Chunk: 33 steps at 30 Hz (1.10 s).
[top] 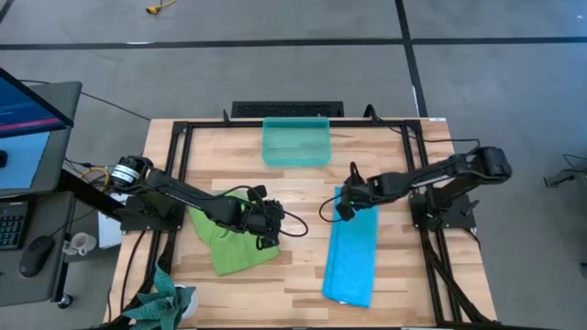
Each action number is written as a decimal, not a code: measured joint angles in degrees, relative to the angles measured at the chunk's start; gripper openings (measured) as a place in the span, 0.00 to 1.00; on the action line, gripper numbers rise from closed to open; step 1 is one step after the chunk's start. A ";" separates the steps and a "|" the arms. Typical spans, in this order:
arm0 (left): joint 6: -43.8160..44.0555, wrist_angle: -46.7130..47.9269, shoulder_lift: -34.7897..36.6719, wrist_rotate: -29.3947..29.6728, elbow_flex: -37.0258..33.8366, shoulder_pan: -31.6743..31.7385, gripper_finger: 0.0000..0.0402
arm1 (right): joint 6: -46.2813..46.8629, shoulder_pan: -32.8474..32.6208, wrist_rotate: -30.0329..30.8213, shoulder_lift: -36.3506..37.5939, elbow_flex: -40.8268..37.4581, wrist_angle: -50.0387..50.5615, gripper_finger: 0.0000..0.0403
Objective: Roll microfiber towels into tight, uniform cylinder then place into a basket
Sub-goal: Fold the blue microfiber cloth
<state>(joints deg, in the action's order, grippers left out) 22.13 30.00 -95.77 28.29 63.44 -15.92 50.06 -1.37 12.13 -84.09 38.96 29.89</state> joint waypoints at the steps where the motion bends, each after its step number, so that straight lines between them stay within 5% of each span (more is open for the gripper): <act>1: 0.00 0.02 0.00 0.00 0.00 0.00 0.29 | -0.83 0.54 -0.55 -1.21 0.02 -1.10 0.04; 21: 0.11 -0.03 0.02 0.02 0.00 -0.02 0.29 | -8.00 6.15 -2.97 -18.32 12.48 -14.29 0.05; 29: 0.56 -4.18 -2.09 1.14 0.01 -0.86 0.29 | -14.59 4.68 -3.58 -11.42 14.99 -12.87 0.06; 33: -2.75 -11.27 -4.86 0.89 -0.01 -1.31 0.29 | -14.64 1.89 3.26 -4.19 13.96 -8.04 0.06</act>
<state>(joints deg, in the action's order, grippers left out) 19.38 18.73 -100.62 29.18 63.43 -17.23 35.42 0.51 15.39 -88.28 52.92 21.85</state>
